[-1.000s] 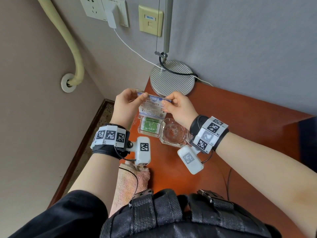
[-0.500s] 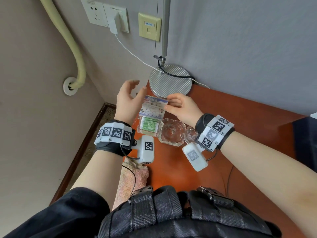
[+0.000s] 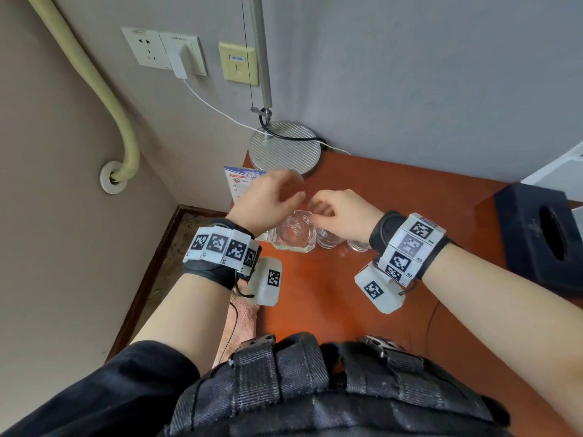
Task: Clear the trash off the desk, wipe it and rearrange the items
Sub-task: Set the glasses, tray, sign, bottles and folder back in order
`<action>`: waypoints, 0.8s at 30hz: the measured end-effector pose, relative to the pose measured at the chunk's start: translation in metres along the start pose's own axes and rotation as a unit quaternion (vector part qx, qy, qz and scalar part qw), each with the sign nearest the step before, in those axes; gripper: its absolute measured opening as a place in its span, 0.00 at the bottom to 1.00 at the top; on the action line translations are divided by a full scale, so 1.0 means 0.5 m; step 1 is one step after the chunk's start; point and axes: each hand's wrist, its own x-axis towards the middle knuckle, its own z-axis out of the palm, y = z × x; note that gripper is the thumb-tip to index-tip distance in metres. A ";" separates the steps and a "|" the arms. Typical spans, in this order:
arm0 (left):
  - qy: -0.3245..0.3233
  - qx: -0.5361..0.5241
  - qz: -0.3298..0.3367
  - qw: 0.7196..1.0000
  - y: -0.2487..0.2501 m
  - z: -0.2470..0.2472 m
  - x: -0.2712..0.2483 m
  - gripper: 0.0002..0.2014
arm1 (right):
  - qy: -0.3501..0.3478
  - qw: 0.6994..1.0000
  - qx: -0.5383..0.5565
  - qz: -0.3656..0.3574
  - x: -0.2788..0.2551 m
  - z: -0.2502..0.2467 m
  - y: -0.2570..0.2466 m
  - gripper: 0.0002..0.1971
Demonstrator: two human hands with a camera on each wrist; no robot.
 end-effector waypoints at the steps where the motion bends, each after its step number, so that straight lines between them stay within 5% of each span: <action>1: -0.024 0.002 -0.007 1.000 0.007 0.006 -0.005 0.10 | -0.015 1.000 -0.008 0.006 -0.015 0.000 0.004 0.14; 11: -0.232 0.089 -0.067 0.966 0.103 0.079 -0.037 0.12 | -0.122 0.986 -0.096 0.062 -0.145 -0.018 0.069 0.12; 24: -0.278 0.087 -0.074 0.954 0.285 0.275 -0.036 0.13 | -0.149 0.977 -0.126 0.091 -0.325 -0.114 0.264 0.15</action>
